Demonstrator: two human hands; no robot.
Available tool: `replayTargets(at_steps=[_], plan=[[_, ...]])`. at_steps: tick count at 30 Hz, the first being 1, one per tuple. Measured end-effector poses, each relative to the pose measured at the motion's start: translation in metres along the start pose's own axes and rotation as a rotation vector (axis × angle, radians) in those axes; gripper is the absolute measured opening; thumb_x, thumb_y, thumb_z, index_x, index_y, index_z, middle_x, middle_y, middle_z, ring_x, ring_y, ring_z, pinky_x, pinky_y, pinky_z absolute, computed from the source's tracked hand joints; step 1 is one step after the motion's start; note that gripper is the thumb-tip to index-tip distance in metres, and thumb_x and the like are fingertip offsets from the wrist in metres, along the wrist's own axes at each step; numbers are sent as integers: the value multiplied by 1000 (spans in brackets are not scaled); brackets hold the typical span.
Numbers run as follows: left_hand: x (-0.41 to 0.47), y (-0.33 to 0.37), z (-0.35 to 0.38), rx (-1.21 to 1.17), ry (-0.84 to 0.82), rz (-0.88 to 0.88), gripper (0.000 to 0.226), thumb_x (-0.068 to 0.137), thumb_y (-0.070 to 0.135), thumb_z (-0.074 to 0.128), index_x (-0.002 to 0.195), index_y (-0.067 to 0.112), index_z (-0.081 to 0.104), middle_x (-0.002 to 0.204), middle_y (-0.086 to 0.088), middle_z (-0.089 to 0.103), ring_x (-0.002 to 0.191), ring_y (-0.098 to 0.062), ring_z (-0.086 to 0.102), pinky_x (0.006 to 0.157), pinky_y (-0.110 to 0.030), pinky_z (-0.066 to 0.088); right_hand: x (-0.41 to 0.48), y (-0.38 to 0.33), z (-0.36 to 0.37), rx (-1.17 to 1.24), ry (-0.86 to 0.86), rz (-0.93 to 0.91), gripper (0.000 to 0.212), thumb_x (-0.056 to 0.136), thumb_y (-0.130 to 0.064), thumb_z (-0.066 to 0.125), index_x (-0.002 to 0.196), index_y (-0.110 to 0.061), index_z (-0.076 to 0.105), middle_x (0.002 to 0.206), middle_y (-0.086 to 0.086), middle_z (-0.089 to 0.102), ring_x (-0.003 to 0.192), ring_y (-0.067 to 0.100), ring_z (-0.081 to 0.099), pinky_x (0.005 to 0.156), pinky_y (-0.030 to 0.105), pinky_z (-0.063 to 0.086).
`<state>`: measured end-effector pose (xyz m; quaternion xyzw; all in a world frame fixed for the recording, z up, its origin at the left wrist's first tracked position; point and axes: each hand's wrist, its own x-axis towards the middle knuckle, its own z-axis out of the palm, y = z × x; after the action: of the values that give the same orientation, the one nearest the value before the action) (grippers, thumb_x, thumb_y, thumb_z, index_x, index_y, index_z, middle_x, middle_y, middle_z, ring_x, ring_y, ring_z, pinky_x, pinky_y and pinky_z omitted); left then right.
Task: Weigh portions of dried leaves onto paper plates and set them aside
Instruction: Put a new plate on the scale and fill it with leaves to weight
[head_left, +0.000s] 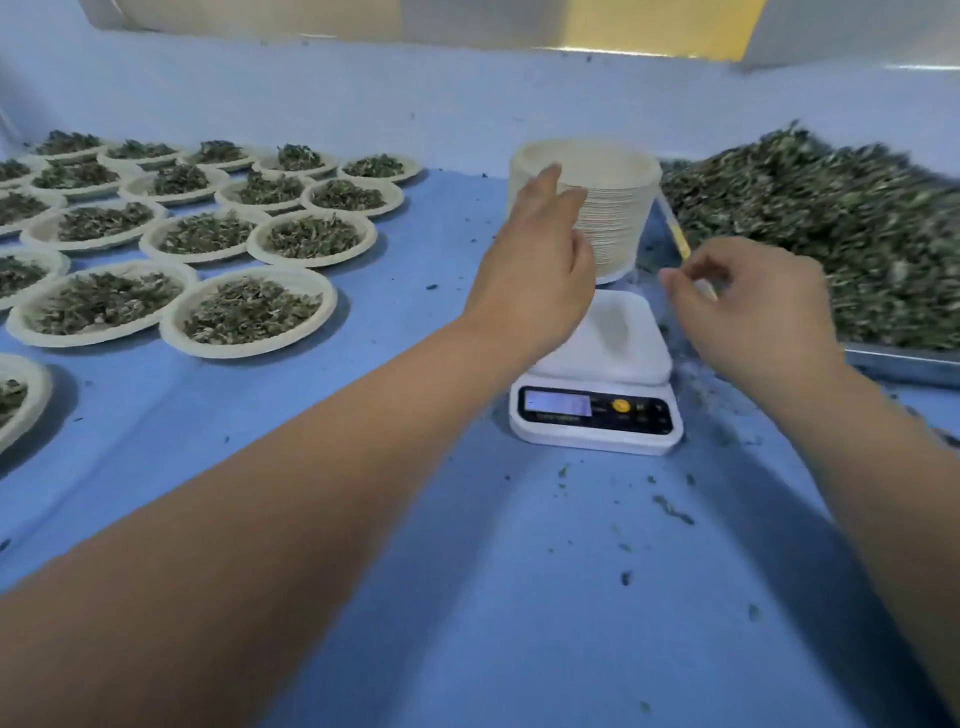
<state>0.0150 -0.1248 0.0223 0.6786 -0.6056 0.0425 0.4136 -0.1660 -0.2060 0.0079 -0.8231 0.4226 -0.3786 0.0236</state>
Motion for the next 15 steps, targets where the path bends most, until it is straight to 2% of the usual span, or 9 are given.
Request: replayTargets(at_steps=[3, 5, 7, 9, 12, 15], plan=[[42, 20, 12, 128, -105, 119, 54, 102, 2, 37, 155, 7, 37, 169, -12, 21, 156, -26, 19, 119, -31, 21, -7, 53, -21, -150, -100, 187, 31, 99, -42, 53, 100, -14, 67, 86, 13, 68, 79, 37, 61, 69, 40, 49], [69, 27, 18, 300, -181, 145, 54, 99, -1, 39, 152, 8, 40, 164, -13, 29, 152, -28, 27, 118, -36, 30, -12, 67, -23, -280, -252, 269, 41, 102, -47, 42, 96, -14, 64, 88, 20, 66, 81, 39, 59, 70, 40, 43], [88, 31, 25, 470, -244, 114, 45, 95, 0, 44, 138, 8, 54, 147, -15, 50, 135, -33, 47, 100, -39, 44, -12, 69, -20, -369, -317, 265, 49, 103, -48, 31, 80, -14, 59, 75, 14, 61, 69, 34, 51, 72, 40, 37], [98, 31, 29, 632, -292, 103, 30, 91, 0, 49, 116, 8, 62, 118, -15, 61, 115, -38, 59, 79, -37, 42, -9, 64, -17, -360, -306, 245, 52, 104, -46, 28, 72, -16, 55, 63, 5, 52, 59, 26, 44, 74, 41, 35], [106, 28, 27, 755, -293, 143, 22, 83, -3, 54, 100, 10, 62, 90, -12, 55, 91, -41, 58, 70, -38, 39, -5, 63, -12, -364, -298, 242, 53, 105, -44, 28, 68, -16, 54, 62, 3, 51, 56, 20, 42, 77, 42, 31], [110, 28, 24, 796, -302, 186, 15, 80, -7, 51, 84, 7, 56, 71, -8, 41, 68, -31, 48, 56, -36, 35, -6, 62, -8, -366, -300, 233, 54, 106, -42, 28, 67, -16, 53, 60, 3, 54, 56, 22, 47, 81, 43, 31]])
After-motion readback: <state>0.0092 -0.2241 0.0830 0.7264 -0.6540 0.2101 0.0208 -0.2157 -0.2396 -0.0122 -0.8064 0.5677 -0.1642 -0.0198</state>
